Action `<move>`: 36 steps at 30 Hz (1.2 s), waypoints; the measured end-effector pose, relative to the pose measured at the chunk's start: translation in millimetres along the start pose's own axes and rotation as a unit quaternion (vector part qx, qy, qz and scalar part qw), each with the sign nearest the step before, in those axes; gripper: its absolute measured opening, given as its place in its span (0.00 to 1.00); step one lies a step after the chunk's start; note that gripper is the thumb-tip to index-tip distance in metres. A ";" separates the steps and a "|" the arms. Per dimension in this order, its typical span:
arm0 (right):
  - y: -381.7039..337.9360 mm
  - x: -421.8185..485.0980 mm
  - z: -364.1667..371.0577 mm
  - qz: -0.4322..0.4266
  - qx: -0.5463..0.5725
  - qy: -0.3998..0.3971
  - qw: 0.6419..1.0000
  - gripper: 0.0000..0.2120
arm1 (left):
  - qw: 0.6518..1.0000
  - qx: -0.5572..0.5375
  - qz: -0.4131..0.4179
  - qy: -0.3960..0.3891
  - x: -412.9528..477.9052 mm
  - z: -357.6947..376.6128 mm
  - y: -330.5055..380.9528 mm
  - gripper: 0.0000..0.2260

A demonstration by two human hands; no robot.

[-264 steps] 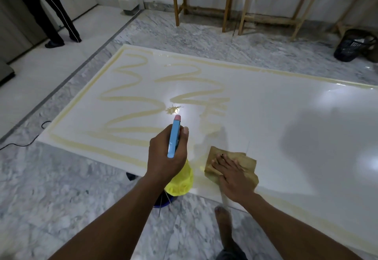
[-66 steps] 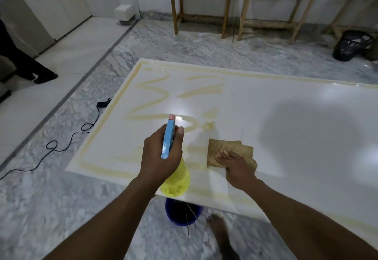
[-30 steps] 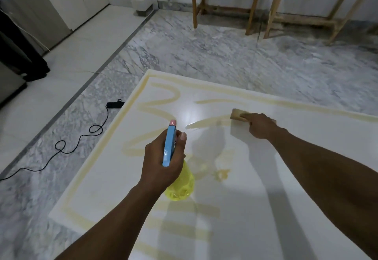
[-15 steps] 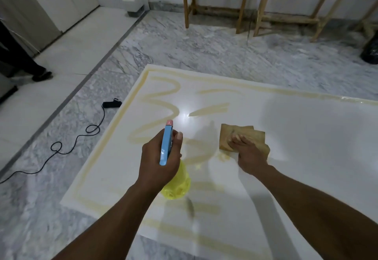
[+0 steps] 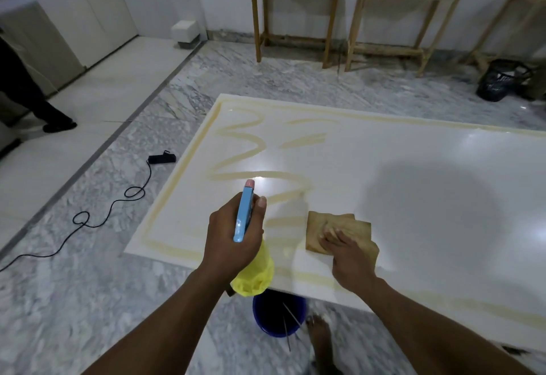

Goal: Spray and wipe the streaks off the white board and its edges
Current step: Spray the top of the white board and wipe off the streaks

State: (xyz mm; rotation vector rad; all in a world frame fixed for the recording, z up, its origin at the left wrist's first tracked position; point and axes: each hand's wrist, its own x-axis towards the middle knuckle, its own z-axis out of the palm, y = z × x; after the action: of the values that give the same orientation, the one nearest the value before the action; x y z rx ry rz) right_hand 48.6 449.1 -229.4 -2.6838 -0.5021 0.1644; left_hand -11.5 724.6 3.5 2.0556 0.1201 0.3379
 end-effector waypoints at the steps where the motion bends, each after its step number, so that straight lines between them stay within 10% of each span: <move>1: -7.0 -9.6 2.2 -0.010 -0.004 0.006 1.000 0.34 | 1.000 -0.001 -0.002 -0.001 -6.5 -3.1 -0.1 0.18; 10: -62.0 -15.6 -85.7 0.137 0.132 -0.076 0.979 0.14 | 1.000 -0.005 0.004 -0.016 -29.4 -19.0 7.2 0.21; 16: -41.1 9.7 -137.5 0.330 0.607 -0.161 0.705 0.10 | 1.000 -0.003 0.001 -0.012 8.8 -7.7 14.3 0.16; 18: -29.2 25.8 -139.5 0.364 0.600 -0.204 0.683 0.16 | 1.000 -0.005 -0.004 -0.009 29.6 2.3 15.8 0.11; 23: 10.0 130.8 -191.5 0.280 0.485 -0.253 0.789 0.18 | 1.000 -0.001 -0.008 0.002 94.3 34.2 17.4 0.19; 30: 51.9 315.8 -278.5 0.148 0.198 -0.102 0.964 0.26 | 0.999 -0.013 -0.029 0.031 183.3 88.4 11.8 0.12; 32: 69.2 362.5 -271.4 0.126 0.070 -0.076 0.987 0.09 | 0.998 -0.008 -0.035 0.045 201.4 99.6 8.0 0.10; 36: 95.9 409.6 -230.9 0.130 -0.003 -0.113 0.985 0.29 | 0.998 -0.004 -0.045 0.036 218.5 111.6 -1.3 0.12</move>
State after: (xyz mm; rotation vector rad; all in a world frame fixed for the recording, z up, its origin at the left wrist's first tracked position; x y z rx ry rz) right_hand 502.6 433.8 -74.7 -2.7425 -0.2148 0.5477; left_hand 229.6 680.4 -7.3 2.0242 0.2555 0.3560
